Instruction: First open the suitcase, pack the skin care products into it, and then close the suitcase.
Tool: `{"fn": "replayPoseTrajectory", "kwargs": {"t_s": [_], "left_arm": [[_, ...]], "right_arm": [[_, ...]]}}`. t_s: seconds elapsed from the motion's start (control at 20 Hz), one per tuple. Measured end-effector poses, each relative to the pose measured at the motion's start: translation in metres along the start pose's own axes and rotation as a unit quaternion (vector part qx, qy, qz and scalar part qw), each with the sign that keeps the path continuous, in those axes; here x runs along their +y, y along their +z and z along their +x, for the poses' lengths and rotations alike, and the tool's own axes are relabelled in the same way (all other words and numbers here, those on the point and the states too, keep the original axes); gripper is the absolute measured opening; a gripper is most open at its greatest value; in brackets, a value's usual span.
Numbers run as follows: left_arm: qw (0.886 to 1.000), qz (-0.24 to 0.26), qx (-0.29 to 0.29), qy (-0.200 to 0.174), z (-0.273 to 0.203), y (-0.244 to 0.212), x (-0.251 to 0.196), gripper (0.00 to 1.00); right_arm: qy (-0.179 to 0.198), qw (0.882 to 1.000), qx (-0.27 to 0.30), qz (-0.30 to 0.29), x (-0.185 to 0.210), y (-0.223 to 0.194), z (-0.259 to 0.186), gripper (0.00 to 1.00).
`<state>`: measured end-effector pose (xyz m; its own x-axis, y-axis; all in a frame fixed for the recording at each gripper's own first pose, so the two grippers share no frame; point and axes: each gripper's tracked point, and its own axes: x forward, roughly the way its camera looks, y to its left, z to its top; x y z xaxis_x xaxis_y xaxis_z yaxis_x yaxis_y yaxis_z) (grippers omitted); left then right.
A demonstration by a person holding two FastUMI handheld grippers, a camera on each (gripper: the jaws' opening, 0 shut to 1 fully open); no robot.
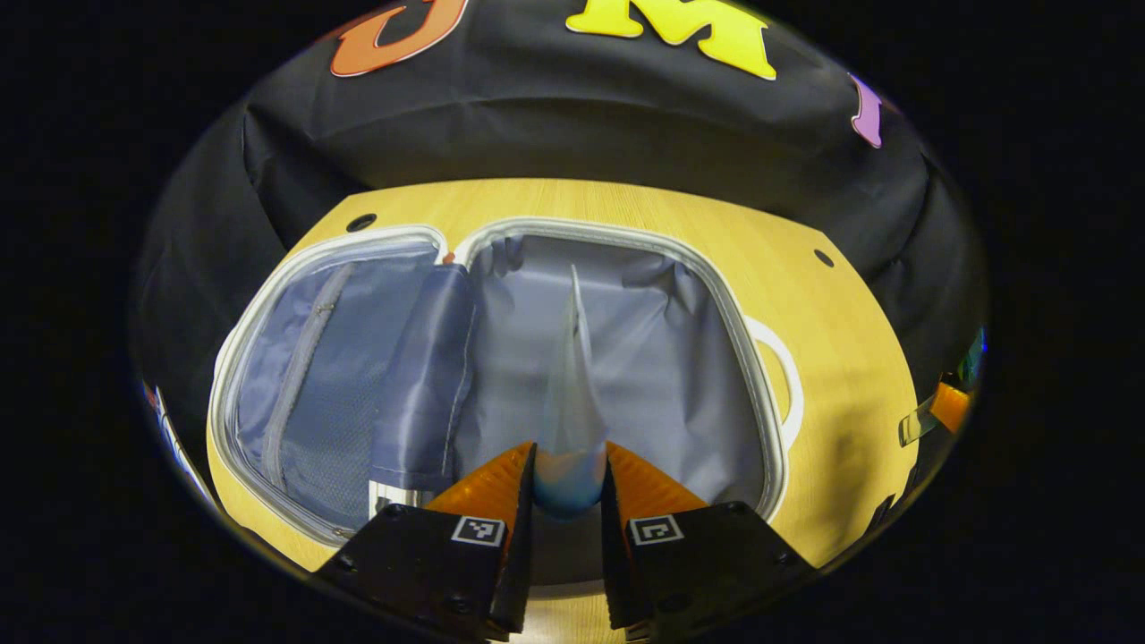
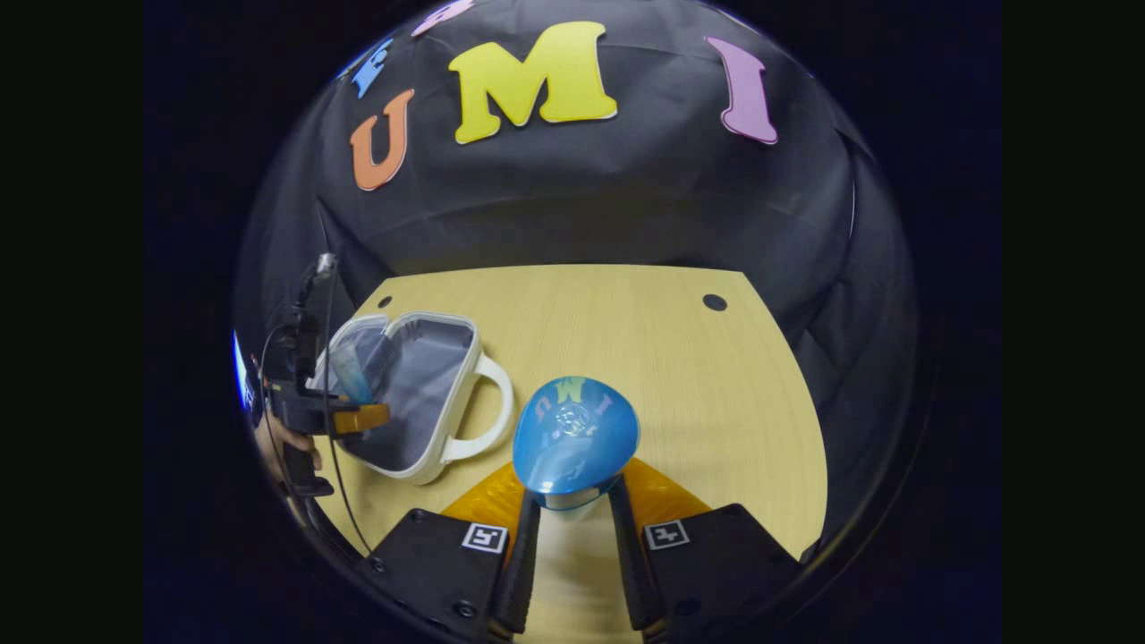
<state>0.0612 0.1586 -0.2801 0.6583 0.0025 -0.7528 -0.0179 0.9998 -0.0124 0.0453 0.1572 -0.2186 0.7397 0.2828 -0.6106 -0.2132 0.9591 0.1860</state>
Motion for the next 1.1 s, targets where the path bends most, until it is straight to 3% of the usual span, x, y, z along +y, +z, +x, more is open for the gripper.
{"fn": "replayPoseTrajectory", "kwargs": {"t_s": [0.15, 0.45, 0.7, 0.75, 0.8, 1.1], "left_arm": [[0.999, -0.009, 0.034, -0.011, 0.009, -0.013, -0.005, 0.36], [0.996, -0.039, 0.083, -0.001, 0.018, -0.027, 0.003, 0.38], [0.993, -0.021, 0.118, 0.014, 0.022, -0.024, 0.001, 0.38], [0.992, -0.020, 0.123, 0.017, 0.023, -0.026, 0.002, 0.44], [0.991, -0.020, 0.129, 0.018, 0.023, -0.026, 0.002, 0.37], [0.990, -0.013, 0.138, 0.023, 0.022, -0.027, 0.001, 0.43]], "right_arm": [[0.004, 1.000, 0.006, -0.016, 0.014, -0.007, -0.002, 0.36], [0.015, 0.999, 0.016, -0.024, 0.028, -0.017, -0.003, 0.36], [0.021, 0.999, 0.022, -0.016, 0.035, -0.019, -0.001, 0.39], [0.022, 0.999, 0.022, -0.020, 0.036, -0.019, 0.000, 0.39], [0.022, 0.999, 0.022, -0.024, 0.037, -0.019, 0.000, 0.39], [0.027, 0.999, 0.025, -0.035, 0.043, -0.023, 0.003, 0.39]]}}
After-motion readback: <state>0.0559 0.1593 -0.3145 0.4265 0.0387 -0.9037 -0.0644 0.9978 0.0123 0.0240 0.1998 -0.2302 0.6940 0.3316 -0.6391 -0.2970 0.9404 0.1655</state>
